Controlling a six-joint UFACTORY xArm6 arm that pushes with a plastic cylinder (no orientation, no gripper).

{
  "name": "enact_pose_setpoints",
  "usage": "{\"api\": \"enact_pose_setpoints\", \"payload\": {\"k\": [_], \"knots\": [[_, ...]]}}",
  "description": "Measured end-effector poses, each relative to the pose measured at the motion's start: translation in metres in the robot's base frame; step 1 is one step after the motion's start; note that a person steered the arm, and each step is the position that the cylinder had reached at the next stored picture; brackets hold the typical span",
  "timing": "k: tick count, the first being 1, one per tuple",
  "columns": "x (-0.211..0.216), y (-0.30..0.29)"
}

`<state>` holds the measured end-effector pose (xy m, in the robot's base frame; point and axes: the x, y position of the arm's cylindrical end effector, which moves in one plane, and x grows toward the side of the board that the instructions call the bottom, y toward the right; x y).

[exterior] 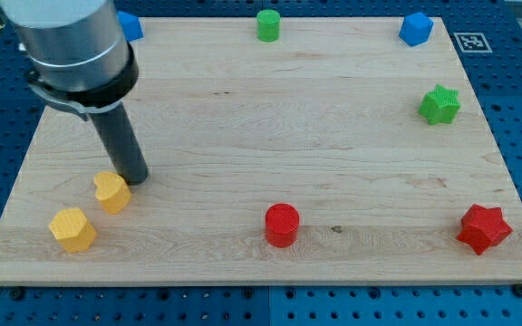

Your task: Move your arm to the center

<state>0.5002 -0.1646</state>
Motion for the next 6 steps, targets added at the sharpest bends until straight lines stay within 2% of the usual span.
{"api": "enact_pose_setpoints", "payload": {"k": [1, 3, 5, 6], "knots": [[-0.001, -0.017], [0.028, -0.015], [0.021, 0.105], [0.021, 0.132]]}}
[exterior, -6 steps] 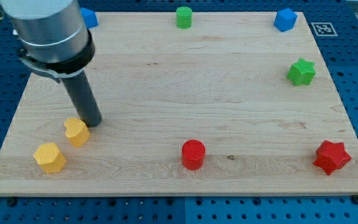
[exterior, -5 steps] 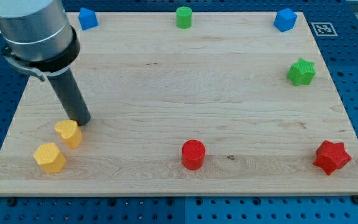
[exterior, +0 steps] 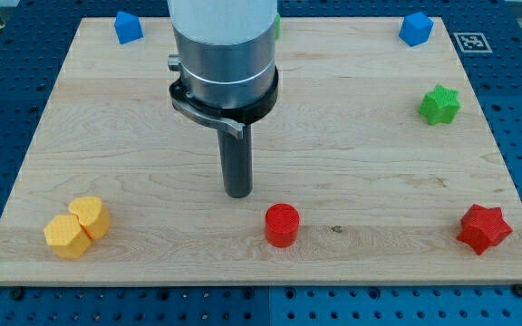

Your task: Move your arm to the center

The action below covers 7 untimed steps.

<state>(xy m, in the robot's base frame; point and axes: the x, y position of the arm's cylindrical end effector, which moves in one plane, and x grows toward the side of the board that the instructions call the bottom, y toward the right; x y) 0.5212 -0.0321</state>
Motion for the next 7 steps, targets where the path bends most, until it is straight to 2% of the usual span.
{"api": "enact_pose_setpoints", "payload": {"k": [4, 7], "knots": [[0.001, 0.033], [-0.004, 0.036]]}}
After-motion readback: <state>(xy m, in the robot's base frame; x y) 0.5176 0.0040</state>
